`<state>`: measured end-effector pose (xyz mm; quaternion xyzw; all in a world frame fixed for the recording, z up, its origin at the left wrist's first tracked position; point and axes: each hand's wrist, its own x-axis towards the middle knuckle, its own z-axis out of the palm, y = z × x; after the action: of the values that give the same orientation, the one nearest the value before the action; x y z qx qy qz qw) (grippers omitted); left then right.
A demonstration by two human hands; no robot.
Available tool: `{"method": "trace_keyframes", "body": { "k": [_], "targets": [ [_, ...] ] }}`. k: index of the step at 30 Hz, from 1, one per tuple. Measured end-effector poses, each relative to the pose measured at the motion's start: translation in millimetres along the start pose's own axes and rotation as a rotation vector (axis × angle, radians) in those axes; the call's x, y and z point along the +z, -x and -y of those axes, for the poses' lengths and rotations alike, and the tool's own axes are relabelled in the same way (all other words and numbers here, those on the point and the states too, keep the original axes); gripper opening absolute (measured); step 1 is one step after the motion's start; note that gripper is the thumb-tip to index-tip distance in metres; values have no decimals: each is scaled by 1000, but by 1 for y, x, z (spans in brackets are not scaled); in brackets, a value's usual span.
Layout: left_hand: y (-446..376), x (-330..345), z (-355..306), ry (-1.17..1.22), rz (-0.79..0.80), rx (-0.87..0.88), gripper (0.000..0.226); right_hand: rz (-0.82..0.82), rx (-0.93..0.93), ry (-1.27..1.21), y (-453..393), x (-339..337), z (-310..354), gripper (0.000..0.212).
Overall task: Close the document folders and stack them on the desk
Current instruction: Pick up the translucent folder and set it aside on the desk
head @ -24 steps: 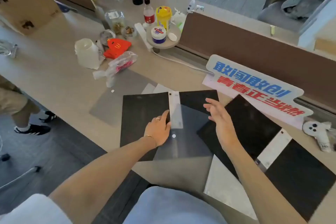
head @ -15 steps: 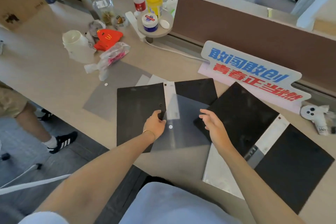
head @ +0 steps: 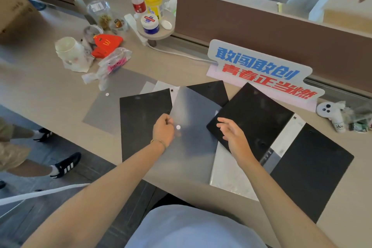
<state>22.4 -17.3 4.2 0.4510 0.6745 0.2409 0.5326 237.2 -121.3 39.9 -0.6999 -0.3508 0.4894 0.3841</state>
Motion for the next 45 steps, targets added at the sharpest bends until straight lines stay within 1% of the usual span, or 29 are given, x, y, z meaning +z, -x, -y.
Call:
{"method": "trace_keyframes", "body": {
  "k": [4,8,10,12,15,18,20,22,26,29,33,36,40,42,45],
  "targets": [
    [1,-23,-20,50,-57,70,29,-5,-13,-41,-3,4,9,22],
    [0,-53,-37,69,-135,68,26,20,-31,-57,-7,16,20,26],
    [-1,-63,-46,55,-128,65,24,47,-46,-77,-9,24,29,27],
    [3,-70,-57,22,-69,65,23,79,-62,-97,-11,34,40,26],
    [14,-67,-75,-31,68,91,18,121,-88,-116,-15,46,57,24],
    [33,-51,-88,-13,216,77,29,136,-104,-118,-18,50,67,21],
    [41,-37,-90,-4,253,75,35,103,-120,-90,-19,46,71,18],
    [45,-22,-88,2,272,82,35,42,-143,-47,-19,38,72,20],
    [41,12,-70,-25,322,89,30,-137,-188,57,-14,20,71,40],
    [33,37,-49,-57,324,75,28,-210,-180,181,-10,4,70,50],
    [14,54,-18,-142,239,-31,30,-247,-118,257,-7,-18,63,61],
    [4,60,-2,-235,180,-111,35,-265,-70,256,-7,-33,51,59],
    [-1,72,2,-296,108,-139,46,-303,-71,310,-4,-51,29,54],
    [-5,80,1,-269,112,-153,51,-314,-43,342,-5,-57,19,53],
    [-7,89,-5,-178,138,-195,49,-302,12,359,-10,-63,1,58]
  ]
}}
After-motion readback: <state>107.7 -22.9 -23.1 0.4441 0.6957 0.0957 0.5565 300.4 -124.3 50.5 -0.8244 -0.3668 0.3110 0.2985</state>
